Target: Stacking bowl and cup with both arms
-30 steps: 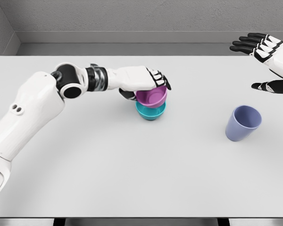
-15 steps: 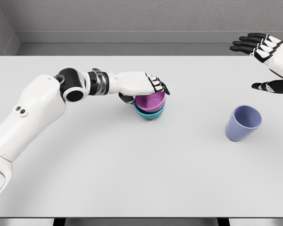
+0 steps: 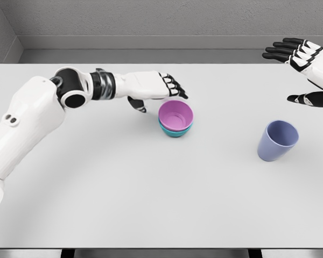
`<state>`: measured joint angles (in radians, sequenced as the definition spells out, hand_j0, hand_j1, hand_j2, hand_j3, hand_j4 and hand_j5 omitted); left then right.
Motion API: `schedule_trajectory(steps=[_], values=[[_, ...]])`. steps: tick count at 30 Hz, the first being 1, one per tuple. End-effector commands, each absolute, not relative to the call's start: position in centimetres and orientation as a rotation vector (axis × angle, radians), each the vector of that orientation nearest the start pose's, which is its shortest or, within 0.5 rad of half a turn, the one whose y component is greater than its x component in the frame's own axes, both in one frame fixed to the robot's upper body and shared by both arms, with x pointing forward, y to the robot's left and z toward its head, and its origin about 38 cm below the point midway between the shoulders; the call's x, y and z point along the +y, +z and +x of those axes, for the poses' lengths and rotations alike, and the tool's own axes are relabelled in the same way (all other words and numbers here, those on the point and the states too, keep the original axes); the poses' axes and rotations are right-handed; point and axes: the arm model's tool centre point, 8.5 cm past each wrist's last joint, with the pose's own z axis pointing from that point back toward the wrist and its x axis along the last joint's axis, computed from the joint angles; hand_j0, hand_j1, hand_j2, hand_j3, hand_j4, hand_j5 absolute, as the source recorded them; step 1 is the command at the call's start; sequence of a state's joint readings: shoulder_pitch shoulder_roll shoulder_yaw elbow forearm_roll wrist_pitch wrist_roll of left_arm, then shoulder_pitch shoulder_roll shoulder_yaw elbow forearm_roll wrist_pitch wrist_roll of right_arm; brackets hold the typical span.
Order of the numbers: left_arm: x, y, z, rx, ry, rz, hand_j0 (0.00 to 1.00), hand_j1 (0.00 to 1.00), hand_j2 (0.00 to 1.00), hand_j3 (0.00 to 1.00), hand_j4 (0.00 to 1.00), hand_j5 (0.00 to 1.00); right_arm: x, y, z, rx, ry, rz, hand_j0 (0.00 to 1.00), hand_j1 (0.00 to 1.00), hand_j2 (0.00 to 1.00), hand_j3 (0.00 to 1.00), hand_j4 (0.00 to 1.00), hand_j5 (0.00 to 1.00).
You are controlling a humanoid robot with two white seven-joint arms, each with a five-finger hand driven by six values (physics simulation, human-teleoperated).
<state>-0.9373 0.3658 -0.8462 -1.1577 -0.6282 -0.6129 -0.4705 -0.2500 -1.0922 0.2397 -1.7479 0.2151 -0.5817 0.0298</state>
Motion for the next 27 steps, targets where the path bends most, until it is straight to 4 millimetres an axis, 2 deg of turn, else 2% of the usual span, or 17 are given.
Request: schedule_trajectory(steps=[1,4,8,11,12,14,16,17,21,23,24,25,27], values=[[15.8,21.7,50.1,1.991,2.908,-0.457,1.0,1.0,1.0,1.0,1.0,1.0,-36.1,30.5,36.0,-1.945,1.653,-0.632,1.0,1.0,1.0,1.0,1.0,1.0],[21.6,22.2,50.2,2.054,2.976,-0.509,1.0,1.0,1.0,1.0,1.0,1.0,-36.1,30.3,35.9,-1.938,1.654,-0.626,1.0,1.0,1.0,1.0,1.0,1.0],[28.1,23.3,49.7,2.154,3.031,-0.573,1.0,1.0,1.0,1.0,1.0,1.0,-36.5,30.4,35.8,-1.92,1.667,-0.632,1.0,1.0,1.0,1.0,1.0,1.0],[30.2,23.2,49.2,2.161,3.068,-0.599,1.0,1.0,1.0,1.0,1.0,1.0,-37.1,31.0,35.9,-1.871,1.703,-0.666,1.0,1.0,1.0,1.0,1.0,1.0],[30.9,23.0,49.0,2.153,3.084,-0.614,1.0,1.0,1.0,1.0,1.0,1.0,-37.3,30.3,36.0,-1.739,1.798,-0.633,1.0,1.0,1.0,1.0,1.0,1.0],[32.7,23.2,48.7,2.169,3.097,-0.665,1.0,1.0,1.0,1.0,1.0,1.0,-38.2,30.9,35.9,-1.52,1.953,-0.62,1.0,1.0,1.0,1.0,1.0,1.0],[33.7,23.0,48.4,2.187,3.105,-0.689,1.0,1.0,1.0,1.0,1.0,1.0,-39.0,31.5,35.7,-1.383,2.028,-0.622,1.0,1.0,1.0,1.0,1.0,1.0],[34.2,22.9,48.2,2.176,3.118,-0.701,1.0,1.0,1.0,1.0,1.0,1.0,-39.0,31.7,35.8,-1.392,2.021,-0.623,1.0,1.0,1.0,1.0,1.0,1.0],[34.4,23.0,48.2,2.178,3.117,-0.709,1.0,1.0,1.0,1.0,1.0,1.0,-38.7,32.1,36.0,-1.409,2.02,-0.626,1.0,1.0,1.0,1.0,1.0,1.0],[34.4,22.9,48.2,2.173,3.123,-0.704,1.0,1.0,1.0,1.0,1.0,1.0,-37.5,31.0,36.7,-1.408,2.043,-0.571,1.0,1.0,1.0,1.0,1.0,1.0],[34.3,22.9,48.2,2.175,3.119,-0.704,1.0,1.0,1.0,1.0,1.0,1.0,-36.1,30.2,38.0,-1.43,2.049,-0.526,1.0,1.0,1.0,1.0,1.0,1.0],[34.2,23.0,48.1,2.175,3.116,-0.701,1.0,1.0,1.0,1.0,1.0,1.0,-35.6,29.2,38.9,-1.415,2.055,-0.489,1.0,1.0,1.0,1.0,1.0,1.0],[34.1,23.0,48.1,2.172,3.114,-0.697,1.0,1.0,1.0,1.0,1.0,1.0,-35.7,28.4,39.3,-1.394,2.052,-0.468,1.0,1.0,1.0,1.0,1.0,1.0]])
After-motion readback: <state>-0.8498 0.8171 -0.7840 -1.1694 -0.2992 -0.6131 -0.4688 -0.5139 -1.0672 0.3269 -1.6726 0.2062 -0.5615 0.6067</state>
